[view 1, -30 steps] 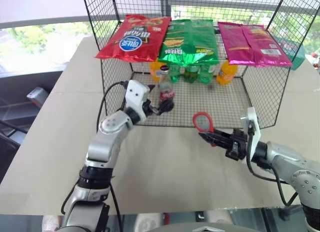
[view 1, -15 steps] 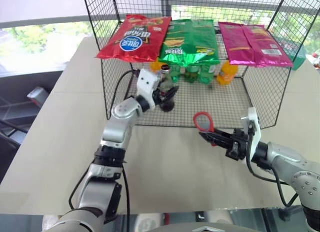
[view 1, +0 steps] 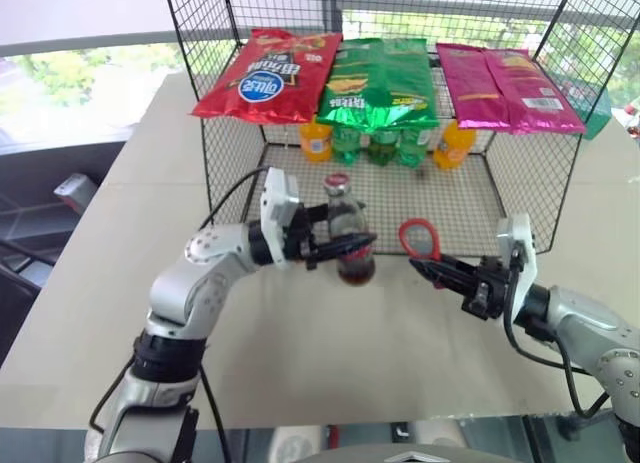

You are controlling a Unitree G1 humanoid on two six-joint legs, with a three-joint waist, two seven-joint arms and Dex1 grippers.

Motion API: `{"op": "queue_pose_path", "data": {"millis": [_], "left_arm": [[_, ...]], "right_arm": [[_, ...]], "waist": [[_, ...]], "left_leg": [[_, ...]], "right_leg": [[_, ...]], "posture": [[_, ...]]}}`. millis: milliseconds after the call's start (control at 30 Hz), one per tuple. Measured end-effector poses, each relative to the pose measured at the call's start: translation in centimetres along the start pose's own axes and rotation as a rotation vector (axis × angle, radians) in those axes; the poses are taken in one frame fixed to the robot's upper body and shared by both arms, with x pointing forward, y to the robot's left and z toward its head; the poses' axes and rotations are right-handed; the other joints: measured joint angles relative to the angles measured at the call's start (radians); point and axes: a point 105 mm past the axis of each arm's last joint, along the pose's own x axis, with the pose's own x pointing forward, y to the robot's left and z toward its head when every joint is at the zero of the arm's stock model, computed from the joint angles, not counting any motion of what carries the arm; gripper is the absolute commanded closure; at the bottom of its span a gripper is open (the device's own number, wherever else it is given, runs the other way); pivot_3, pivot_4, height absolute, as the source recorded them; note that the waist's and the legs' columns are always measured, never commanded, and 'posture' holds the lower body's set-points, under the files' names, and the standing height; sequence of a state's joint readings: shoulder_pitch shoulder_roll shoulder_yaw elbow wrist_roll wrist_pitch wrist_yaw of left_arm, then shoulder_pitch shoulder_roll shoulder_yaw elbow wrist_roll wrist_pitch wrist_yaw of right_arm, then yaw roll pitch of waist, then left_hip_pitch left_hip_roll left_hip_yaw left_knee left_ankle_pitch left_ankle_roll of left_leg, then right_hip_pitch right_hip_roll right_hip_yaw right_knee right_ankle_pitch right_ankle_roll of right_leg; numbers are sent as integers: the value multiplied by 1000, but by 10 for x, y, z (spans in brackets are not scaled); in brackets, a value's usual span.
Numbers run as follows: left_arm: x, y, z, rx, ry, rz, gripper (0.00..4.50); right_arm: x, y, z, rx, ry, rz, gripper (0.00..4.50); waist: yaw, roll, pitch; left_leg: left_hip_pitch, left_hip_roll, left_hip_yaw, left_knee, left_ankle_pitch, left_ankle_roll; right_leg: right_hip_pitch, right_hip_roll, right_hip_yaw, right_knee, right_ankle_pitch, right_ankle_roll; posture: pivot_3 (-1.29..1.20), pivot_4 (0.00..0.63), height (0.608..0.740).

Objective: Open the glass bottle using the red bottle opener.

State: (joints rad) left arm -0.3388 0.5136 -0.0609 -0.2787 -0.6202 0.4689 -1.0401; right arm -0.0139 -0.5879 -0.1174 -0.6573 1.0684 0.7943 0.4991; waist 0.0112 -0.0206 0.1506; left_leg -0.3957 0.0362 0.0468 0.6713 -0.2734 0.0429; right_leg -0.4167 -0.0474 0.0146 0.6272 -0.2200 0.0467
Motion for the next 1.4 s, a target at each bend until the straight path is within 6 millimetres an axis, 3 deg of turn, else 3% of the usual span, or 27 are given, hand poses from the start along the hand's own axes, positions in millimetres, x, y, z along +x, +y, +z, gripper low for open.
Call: {"op": "queue_pose_path", "data": {"millis": [133,167,267,700,800,933,967,1400], "left_arm": [[3,-11,-23,32,76,-9,2096],[3,-12,-23,47,82,-10,1076],[3,-12,-23,53,81,-11,27],[3,-17,7,40,15,-46,27],[1,-18,6,25,21,-51,860],[-1,-23,6,15,15,-73,2767],[-2,-24,9,33,20,-79,2918],[-1,-26,11,49,25,-94,3078]], "right_arm": [[-1,-1,-1,1,-8,-8,4500],[-1,0,-1,1,-8,-7,4500],[-2,0,-4,5,-3,-14,4500],[-1,-12,22,-240,-116,-112,4500],[1,-11,25,-301,-130,-117,4500],[5,-8,28,-450,-132,-105,4500],[7,-5,28,-504,-130,-92,4500],[39,27,19,-1114,-144,77,4500]], "waist": [[2,0,0],[3,0,0],[2,0,0],[0,0,0],[0,0,0],[0,0,0],[0,1,-1],[0,3,-2]], "left_leg": [[0,0,0,1,0,0],[1,0,0,1,0,0],[1,0,0,1,0,0],[1,0,0,1,0,0],[1,0,0,1,0,0],[1,0,0,1,0,0],[1,0,0,1,0,0],[2,-3,1,1,0,0]], "right_leg": [[1,0,0,0,0,0],[1,0,1,0,0,0],[1,0,0,0,0,0],[1,1,0,0,2,3],[1,1,0,0,2,3],[1,1,0,0,1,2],[1,1,0,0,0,1],[1,1,1,0,0,0]], "posture": [[0,150,740],[0,150,740],[0,150,740],[0,150,740],[0,150,740],[0,150,740],[0,150,740],[0,150,740]]}}
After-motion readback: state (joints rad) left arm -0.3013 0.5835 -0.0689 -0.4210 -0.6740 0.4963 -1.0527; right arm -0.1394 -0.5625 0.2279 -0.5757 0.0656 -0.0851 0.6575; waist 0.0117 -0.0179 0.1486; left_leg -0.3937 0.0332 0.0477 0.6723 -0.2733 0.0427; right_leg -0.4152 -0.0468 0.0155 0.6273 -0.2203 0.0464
